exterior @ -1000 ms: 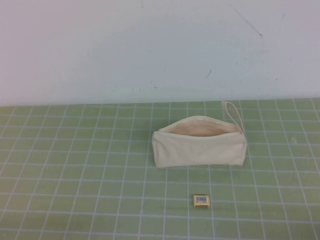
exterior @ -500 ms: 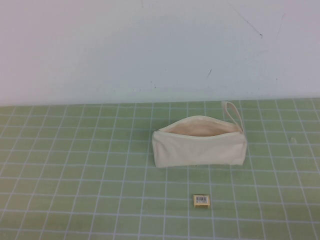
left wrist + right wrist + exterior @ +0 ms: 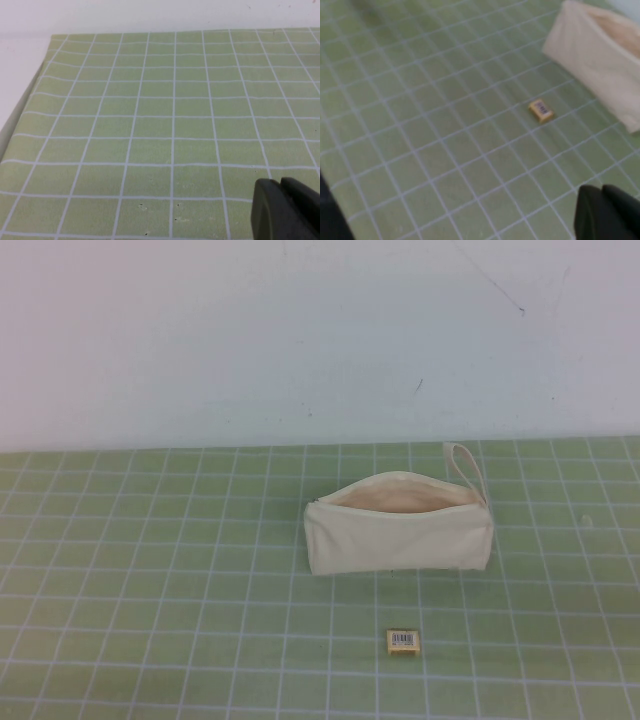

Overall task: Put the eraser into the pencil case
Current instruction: Pick up the eraser from the table

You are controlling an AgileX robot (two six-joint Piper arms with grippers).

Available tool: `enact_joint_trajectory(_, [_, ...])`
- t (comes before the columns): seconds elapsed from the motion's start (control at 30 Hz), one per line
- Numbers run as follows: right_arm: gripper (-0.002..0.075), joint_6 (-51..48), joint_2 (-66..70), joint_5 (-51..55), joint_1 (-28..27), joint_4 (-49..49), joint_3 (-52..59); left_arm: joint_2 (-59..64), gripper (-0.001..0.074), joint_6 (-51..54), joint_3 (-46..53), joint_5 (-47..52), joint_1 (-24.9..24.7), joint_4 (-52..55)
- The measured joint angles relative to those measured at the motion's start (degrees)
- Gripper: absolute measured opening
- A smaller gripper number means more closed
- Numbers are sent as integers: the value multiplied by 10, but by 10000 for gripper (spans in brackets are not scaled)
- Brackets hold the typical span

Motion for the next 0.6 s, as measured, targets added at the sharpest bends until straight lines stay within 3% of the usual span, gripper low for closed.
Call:
enact_joint_trajectory(0.13, [-1,-60,117,83,0,-38,-114,0,-1,0,0,0,0,0])
enact_joint_trajectory(0.3, [-1,-72,239,85,35,-109,-210,0,-1,0,0,0,0,0])
enact_joint_trajectory(0.6, [-1,11,433,85,205,-256,-336,0,-1,0,0,0,0,0])
